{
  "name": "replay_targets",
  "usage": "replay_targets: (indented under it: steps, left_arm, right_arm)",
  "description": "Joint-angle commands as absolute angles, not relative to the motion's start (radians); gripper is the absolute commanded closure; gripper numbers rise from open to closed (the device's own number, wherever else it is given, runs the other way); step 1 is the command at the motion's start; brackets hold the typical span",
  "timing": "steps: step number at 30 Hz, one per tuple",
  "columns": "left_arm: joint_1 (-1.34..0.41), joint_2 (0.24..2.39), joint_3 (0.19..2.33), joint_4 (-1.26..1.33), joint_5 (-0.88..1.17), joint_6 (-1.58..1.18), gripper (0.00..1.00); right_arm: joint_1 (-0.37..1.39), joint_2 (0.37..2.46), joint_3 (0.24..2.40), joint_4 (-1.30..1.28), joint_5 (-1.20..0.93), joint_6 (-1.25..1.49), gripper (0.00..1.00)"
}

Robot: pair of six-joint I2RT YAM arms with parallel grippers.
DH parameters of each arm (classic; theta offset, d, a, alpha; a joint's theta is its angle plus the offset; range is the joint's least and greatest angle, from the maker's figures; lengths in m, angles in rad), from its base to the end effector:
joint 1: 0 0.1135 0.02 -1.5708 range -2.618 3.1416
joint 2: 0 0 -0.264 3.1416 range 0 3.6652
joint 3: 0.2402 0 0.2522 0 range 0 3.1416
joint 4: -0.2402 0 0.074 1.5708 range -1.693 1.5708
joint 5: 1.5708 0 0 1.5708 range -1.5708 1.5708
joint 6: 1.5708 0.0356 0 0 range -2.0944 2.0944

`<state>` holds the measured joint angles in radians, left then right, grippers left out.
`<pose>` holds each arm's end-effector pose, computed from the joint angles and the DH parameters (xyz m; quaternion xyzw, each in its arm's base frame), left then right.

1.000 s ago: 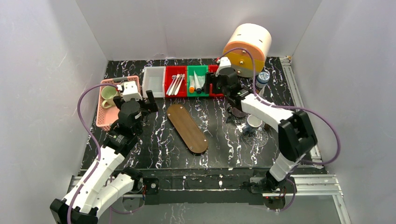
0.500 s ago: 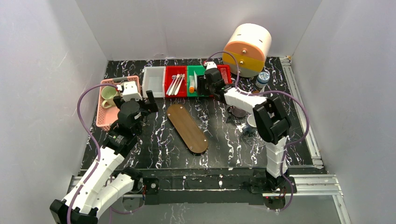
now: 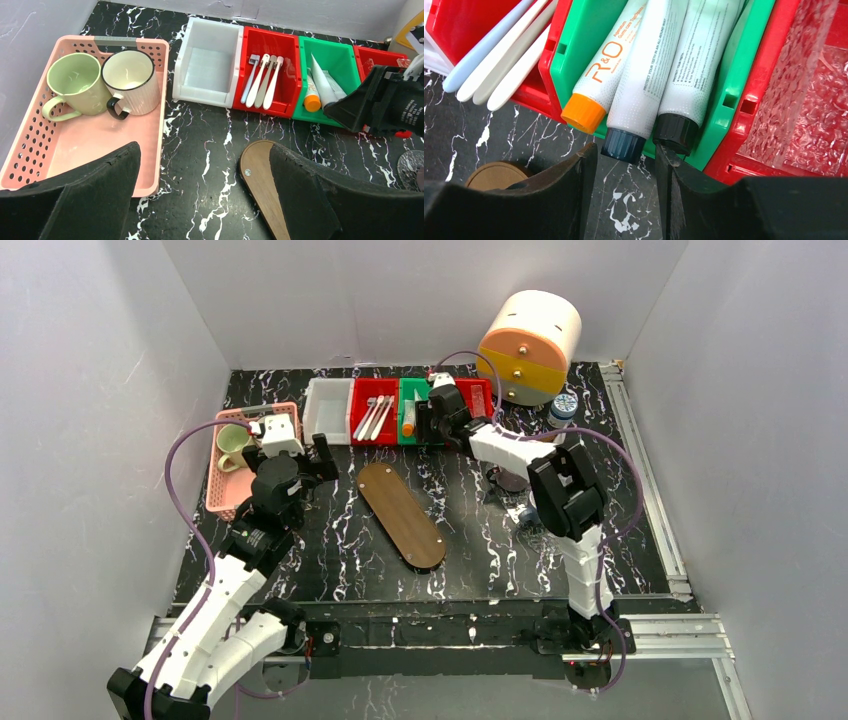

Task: Prepare toiletry sets of a toothbrush and toothpaste on the tray
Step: Move the toothpaste holder to the center of the board.

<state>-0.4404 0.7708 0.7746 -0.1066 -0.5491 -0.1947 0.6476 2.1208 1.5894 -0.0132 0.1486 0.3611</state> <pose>0.1700 -0.0596 0.3476 -0.0926 0.7316 -0.0101 0.6754 0.3964 0.2932 0.2096 -0.0880 0.8651 0.1799 0.4598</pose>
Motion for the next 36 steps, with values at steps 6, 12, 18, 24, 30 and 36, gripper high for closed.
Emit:
replay_targets:
  steps: [6, 12, 18, 24, 30, 36]
  left_arm:
    - [-0.434, 0.768, 0.773, -0.106, -0.553, -0.204, 0.02]
    - [-0.434, 0.768, 0.773, -0.105, -0.554, -0.206, 0.02]
    - [-0.434, 0.763, 0.773, -0.105, -0.55, -0.206, 0.02]
    - [-0.433, 0.763, 0.773, -0.105, -0.552, -0.206, 0.02]
    - [-0.431, 0.762, 0.772, -0.105, -0.554, -0.204, 0.02]
    - [-0.426, 0.763, 0.771, -0.103, -0.553, -0.204, 0.02]
  right_arm:
    - [0.645, 2.189, 1.666, 0.024, 0.181, 0.393, 0.47]
    - [0.645, 2.157, 1.626, 0.024, 0.205, 0.417, 0.54]
    - [0.679, 2.061, 1.604, 0.029, 0.249, 0.384, 0.52]
    - [0.682, 2.088, 1.667, 0.002, 0.308, 0.362, 0.47]
    - [0.681, 2.144, 1.723, 0.002, 0.309, 0.353, 0.47]
    - [0.683, 2.207, 1.792, -0.038, 0.303, 0.356, 0.47]
